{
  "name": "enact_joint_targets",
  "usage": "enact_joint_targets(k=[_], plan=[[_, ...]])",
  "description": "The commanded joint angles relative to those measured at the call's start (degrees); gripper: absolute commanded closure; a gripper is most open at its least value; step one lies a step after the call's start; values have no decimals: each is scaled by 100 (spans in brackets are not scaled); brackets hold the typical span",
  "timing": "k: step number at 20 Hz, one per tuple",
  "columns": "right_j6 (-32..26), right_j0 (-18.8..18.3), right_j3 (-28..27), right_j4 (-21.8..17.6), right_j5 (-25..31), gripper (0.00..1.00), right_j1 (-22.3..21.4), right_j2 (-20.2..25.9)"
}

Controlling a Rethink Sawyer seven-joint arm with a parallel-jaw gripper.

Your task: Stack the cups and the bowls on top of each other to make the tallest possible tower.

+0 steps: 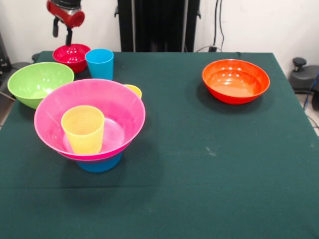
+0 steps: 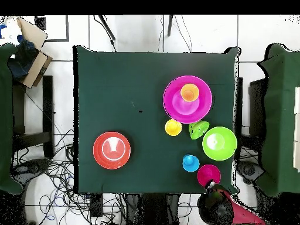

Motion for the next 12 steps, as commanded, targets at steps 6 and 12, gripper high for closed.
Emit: enact_joint_targets(k=[6, 12], plan=[[-105, -356, -200, -559, 801, 0, -221, 1355], [-458, -745, 121, -956, 1182, 0, -493, 2177]])
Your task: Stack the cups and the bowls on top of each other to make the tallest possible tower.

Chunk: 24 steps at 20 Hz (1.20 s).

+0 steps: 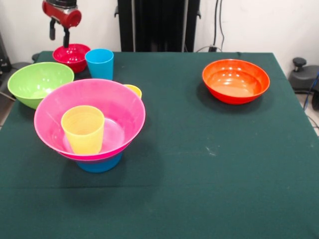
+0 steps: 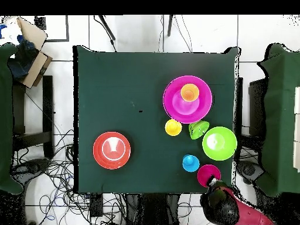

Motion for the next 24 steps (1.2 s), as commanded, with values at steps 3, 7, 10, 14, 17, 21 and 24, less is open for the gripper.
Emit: enact_joint_targets(k=[3, 7, 10, 14, 17, 21, 24], plan=[[-517, -258, 173, -648, 1053, 0, -223, 1668], [-525, -324, 207, -815, 1119, 0, -216, 1965], [-534, -247, 201, -775, 1391, 0, -261, 2071], [-370, 146, 121, -595, 1778, 0, -425, 1820], [-153, 414, 137, -557, 1782, 0, -490, 1627], [236, 743, 176, -540, 1504, 0, -409, 1373], [424, 939, 151, -518, 1335, 0, -305, 1165]])
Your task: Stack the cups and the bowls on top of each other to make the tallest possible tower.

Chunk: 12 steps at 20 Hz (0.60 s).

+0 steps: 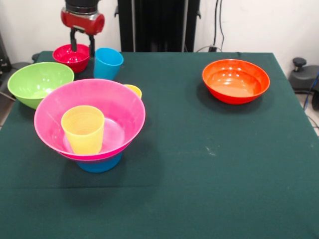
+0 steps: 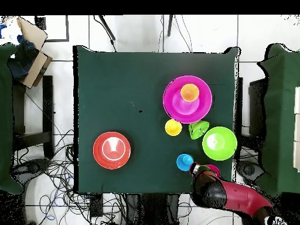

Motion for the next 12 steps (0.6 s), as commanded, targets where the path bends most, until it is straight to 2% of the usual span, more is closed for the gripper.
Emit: enact_joint_targets(k=[1, 7, 10, 12], plan=[[444, 591, 110, -46, 237, 0, 150, -6], [514, 607, 127, -63, 34, 0, 341, -192], [396, 553, 98, -276, -163, 0, 448, -264], [430, 716, 1, -383, -383, 0, 512, -483]])
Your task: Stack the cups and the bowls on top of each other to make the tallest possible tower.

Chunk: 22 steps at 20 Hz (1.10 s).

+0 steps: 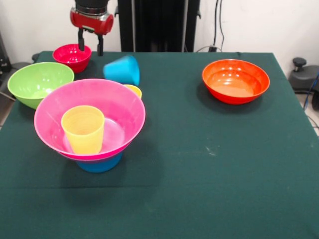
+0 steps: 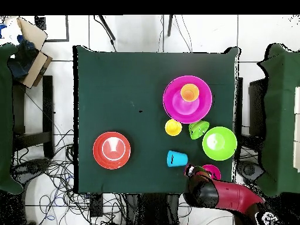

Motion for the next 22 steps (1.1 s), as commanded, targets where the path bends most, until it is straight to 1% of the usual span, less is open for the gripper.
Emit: enact_joint_targets(k=[1, 4, 7, 13, 18, 22], plan=[[444, 360, -36, -410, -456, 0, 458, -248], [405, 394, -140, -534, -625, 0, 526, -420], [307, 297, -202, -578, -601, 0, 526, -388], [328, 372, -296, -578, -781, 0, 614, -484], [372, 231, -255, -679, -1131, 0, 833, -384], [463, 271, -278, -662, -1495, 0, 1026, -453]])
